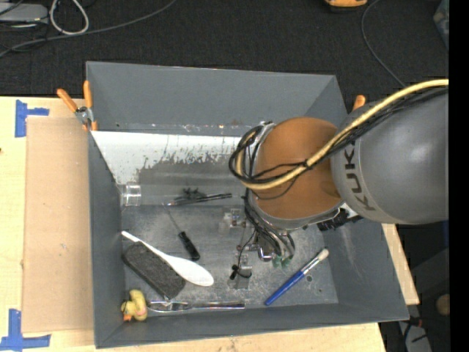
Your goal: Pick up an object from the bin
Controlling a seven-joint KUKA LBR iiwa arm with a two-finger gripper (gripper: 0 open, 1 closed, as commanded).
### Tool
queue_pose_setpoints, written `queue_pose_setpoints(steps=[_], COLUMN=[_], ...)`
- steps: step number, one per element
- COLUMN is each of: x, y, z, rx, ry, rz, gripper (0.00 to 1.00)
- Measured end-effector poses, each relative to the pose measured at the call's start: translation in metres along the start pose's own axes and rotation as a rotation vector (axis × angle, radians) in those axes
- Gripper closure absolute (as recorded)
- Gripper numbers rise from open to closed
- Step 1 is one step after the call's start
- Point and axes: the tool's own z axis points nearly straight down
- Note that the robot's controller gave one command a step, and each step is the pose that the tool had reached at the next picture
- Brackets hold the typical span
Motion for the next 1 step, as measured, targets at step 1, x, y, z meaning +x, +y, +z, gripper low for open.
queue_pose_setpoints(steps=[1], x=[-0.0022], y=[-0.0003], z=[-0.0036], rx=[-0.001], ry=[-0.008], rz=[0.004], gripper=[0.0])
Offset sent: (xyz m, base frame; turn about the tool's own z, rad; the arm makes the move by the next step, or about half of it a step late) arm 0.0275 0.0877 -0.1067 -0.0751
